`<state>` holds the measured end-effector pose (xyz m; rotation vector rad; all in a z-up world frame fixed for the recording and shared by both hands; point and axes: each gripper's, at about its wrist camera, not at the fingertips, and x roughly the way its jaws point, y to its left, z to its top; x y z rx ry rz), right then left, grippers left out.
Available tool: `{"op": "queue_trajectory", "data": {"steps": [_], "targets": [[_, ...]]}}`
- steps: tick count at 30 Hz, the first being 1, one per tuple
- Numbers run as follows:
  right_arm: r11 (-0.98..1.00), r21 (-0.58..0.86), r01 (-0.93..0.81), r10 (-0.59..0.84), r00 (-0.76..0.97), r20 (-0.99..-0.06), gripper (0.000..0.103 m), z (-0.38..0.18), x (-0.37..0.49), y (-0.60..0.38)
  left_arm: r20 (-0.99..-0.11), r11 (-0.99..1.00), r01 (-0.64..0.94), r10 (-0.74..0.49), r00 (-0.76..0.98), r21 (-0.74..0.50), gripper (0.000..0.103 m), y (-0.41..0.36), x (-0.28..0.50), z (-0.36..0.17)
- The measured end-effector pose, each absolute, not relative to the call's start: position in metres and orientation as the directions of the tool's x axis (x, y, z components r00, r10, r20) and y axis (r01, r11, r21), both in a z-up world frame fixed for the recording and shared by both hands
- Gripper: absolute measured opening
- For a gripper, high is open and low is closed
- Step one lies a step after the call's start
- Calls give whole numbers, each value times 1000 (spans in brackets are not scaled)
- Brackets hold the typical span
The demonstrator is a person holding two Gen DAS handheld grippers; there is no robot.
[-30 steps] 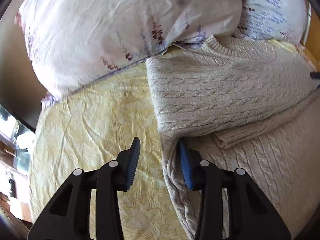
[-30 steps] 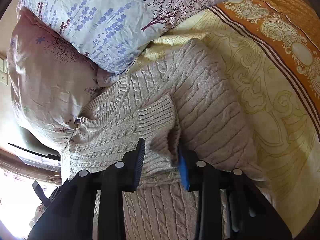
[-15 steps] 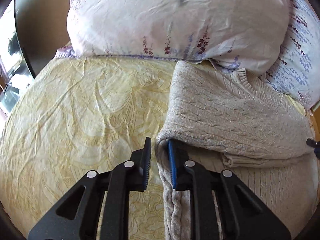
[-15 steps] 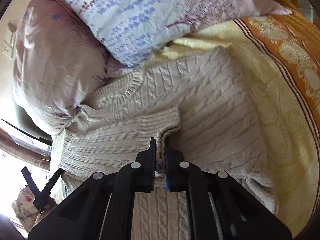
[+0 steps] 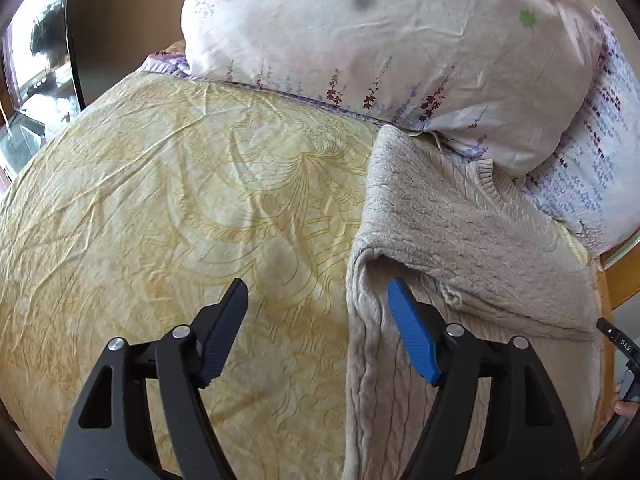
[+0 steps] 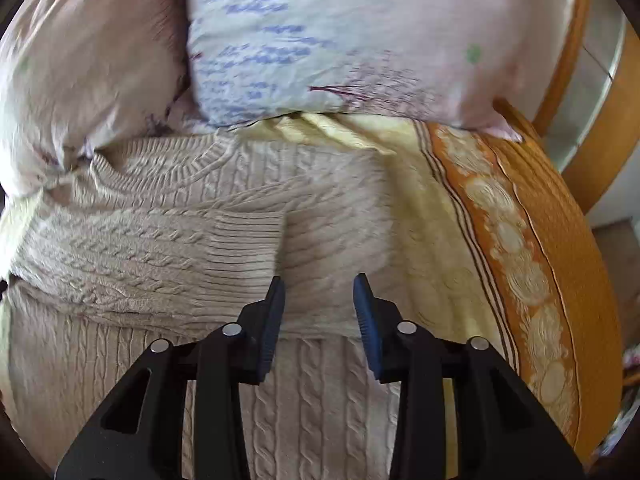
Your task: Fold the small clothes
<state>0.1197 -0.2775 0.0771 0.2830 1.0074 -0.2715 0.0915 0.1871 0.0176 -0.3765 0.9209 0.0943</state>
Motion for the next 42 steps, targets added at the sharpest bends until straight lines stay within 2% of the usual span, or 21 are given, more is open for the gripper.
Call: {"op": "queue_trajectory", "data": {"steps": [3,5,8,16,23,27,29,39,42], "targets": [[839,341,425,74,531,-844,51,74,83,-325,-773,893,-204,-210,598,-401,72,199,72,18],[768,464,441,176,551,-816,51,69,59,-344,-761,886,-169,-258,595,-432,72,197,60,19],[697,554,455,267,552,-790,51,59,32,-354,-751,878,-106,-329,573,-466,72,188,45,20],[663,609,435,381,503,-775,49,41,-9,-341,-745,844,-37,-450,492,-535,70,165,11,15],[645,665,378,488,466,-738,43,37,-36,-323,-686,752,-31,-582,437,-658,52,161,-19,5],[664,662,347,524,415,-744,33,38,-52,-316,-691,744,-14,-614,382,-668,41,152,-35,2],[678,649,345,515,407,-755,32,41,-60,-315,-700,749,-4,-618,358,-663,38,147,-41,2],[754,614,236,529,337,-779,32,48,-77,-287,-734,763,69,-639,230,-642,36,120,-48,4],[781,593,194,510,350,-786,32,50,-80,-281,-737,765,79,-639,222,-639,42,114,-45,6]]}}
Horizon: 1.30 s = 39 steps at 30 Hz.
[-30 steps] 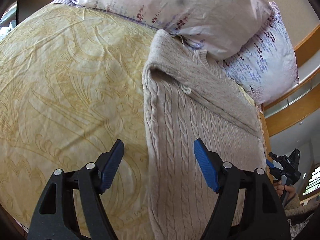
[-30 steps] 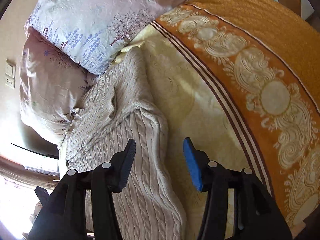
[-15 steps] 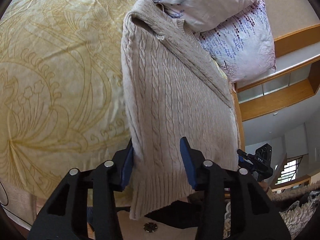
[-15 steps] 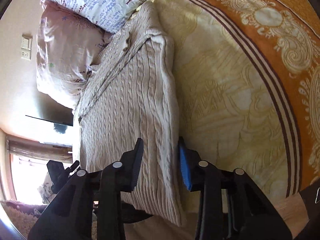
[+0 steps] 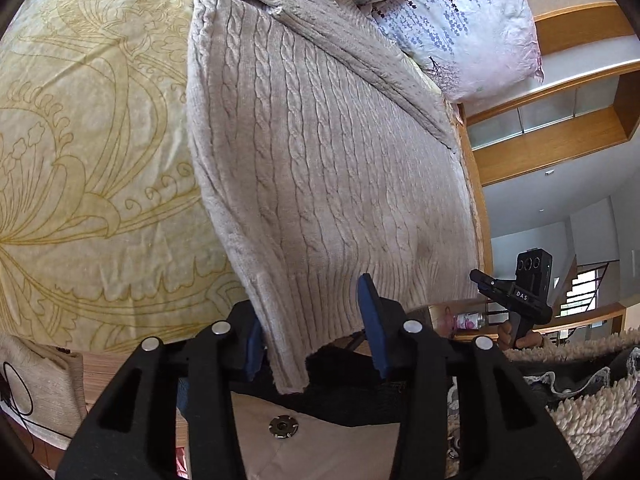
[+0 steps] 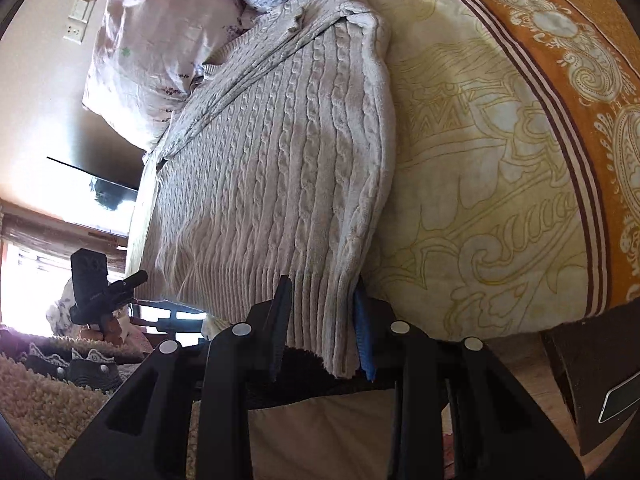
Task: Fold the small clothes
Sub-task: 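Grasp the sweater hem with both grippers and lift it, then fold the held hem up toward the collar with both grippers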
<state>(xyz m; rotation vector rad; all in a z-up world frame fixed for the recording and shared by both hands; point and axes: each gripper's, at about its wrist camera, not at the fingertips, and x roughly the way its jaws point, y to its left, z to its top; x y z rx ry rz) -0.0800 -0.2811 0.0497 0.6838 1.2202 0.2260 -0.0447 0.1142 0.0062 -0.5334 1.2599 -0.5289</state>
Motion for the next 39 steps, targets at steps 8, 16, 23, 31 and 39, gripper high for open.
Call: {"op": "queue_trajectory", "data": {"steps": [8,16,23,31,39], "targets": [[876,479,57,430,355,-830,9,58,-72,-266,-739,767,114,-640,210,-632,8,109,-41,7],[815,577,54,455,555,-696,9,87,-47,-276,-654,722,120,-674,344,-681,7,134,-29,30],[791,610,53,417,683,-600,9,111,-18,-284,-596,741,126,-618,512,-660,7,157,-6,56],[688,718,100,354,818,-453,9,112,3,-306,-490,665,14,-563,666,-746,7,172,28,58],[694,717,64,344,846,-408,9,126,19,-309,-445,657,63,-575,686,-751,7,167,53,71]]}}
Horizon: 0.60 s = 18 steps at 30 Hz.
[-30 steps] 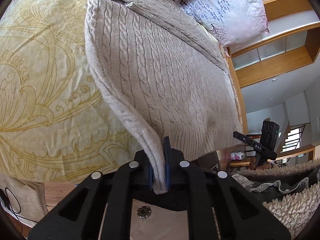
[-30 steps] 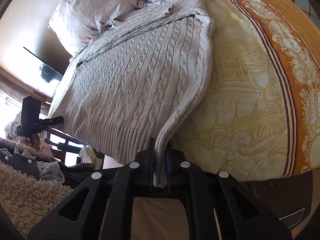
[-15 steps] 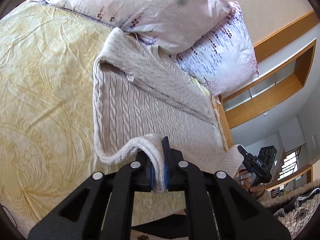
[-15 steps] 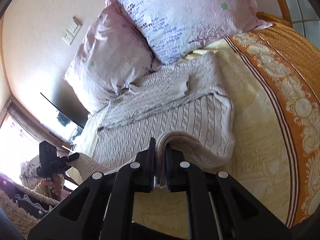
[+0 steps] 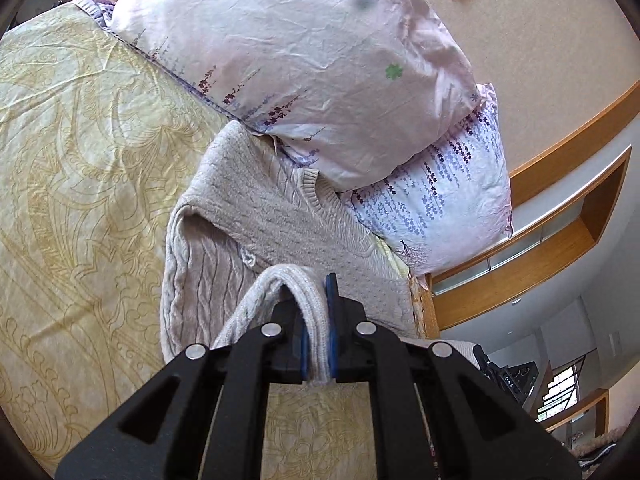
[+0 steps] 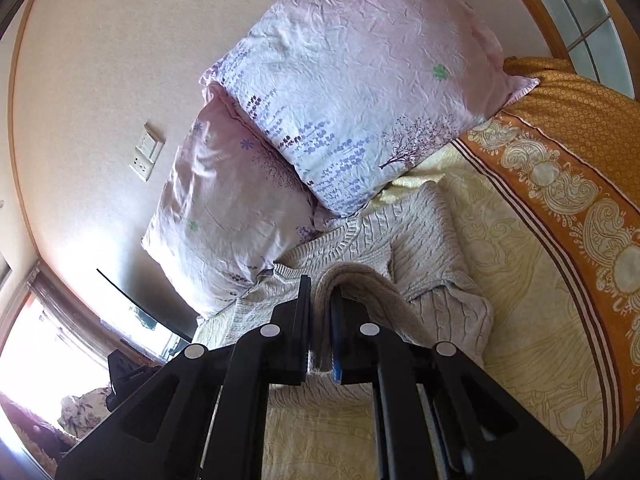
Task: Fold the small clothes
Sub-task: 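Fold the held hem up toward the collar with both grippers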
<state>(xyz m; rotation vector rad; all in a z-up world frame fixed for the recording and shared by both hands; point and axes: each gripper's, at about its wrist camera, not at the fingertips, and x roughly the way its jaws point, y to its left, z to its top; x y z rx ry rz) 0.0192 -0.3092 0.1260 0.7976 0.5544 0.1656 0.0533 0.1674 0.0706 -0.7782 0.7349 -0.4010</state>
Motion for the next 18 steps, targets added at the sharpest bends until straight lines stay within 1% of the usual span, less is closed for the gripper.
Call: {"op": "queue_trajectory", "data": {"steps": [7,18], "targets": [[688,724,52,337,861,-382,9,130,35,-317,-412,645,81,-575,707,-760,7,168,73,79],[704,709,36,337,862,-379,9,125,95,-327,-411,672,92,-549,728,-734,7,162,133,96]]}}
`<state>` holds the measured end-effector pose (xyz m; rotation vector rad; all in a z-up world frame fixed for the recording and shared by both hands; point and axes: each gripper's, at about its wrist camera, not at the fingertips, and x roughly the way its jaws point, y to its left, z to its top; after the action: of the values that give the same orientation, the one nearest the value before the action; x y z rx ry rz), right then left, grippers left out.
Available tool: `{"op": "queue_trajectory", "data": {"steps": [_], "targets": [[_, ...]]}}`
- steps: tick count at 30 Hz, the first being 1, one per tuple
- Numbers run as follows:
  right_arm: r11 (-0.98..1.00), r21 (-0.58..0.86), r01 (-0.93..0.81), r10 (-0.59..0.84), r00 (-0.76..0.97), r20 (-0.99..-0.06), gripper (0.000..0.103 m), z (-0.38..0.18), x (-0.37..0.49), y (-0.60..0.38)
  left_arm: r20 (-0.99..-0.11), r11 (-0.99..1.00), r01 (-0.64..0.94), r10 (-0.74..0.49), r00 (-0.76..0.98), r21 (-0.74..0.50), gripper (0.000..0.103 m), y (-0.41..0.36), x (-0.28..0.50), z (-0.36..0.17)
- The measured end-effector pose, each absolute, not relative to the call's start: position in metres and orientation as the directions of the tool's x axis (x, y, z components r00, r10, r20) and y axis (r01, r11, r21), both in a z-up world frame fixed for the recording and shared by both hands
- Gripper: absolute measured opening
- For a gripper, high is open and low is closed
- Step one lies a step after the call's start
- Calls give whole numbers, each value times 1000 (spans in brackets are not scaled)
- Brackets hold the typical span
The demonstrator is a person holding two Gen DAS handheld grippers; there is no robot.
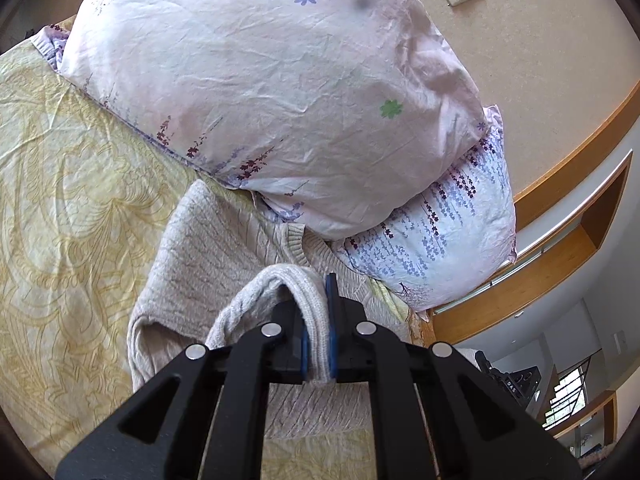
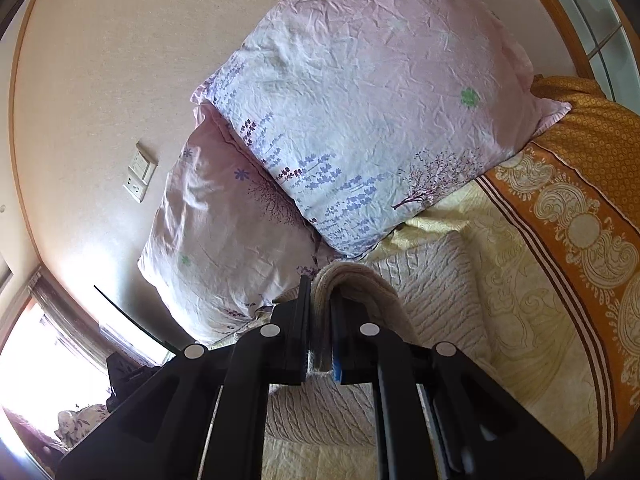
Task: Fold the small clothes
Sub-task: 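Fold the held hem up toward the collar with both grippers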
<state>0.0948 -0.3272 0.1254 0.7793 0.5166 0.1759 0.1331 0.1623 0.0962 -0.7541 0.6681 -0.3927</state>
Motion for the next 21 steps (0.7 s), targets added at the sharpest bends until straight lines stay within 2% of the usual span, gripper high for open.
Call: {"op": "queue_trajectory", "data": {"steps": [12,21], "targets": [[705,699,116,329,820,-468,9,82,165,-336,-495,708,8,-502,709,-706,7,158,206,76],[662,679,316,270,745,-610,9,34,194,-351,-574,688,-131,-466,673,-713,7,161,235,41]]}}
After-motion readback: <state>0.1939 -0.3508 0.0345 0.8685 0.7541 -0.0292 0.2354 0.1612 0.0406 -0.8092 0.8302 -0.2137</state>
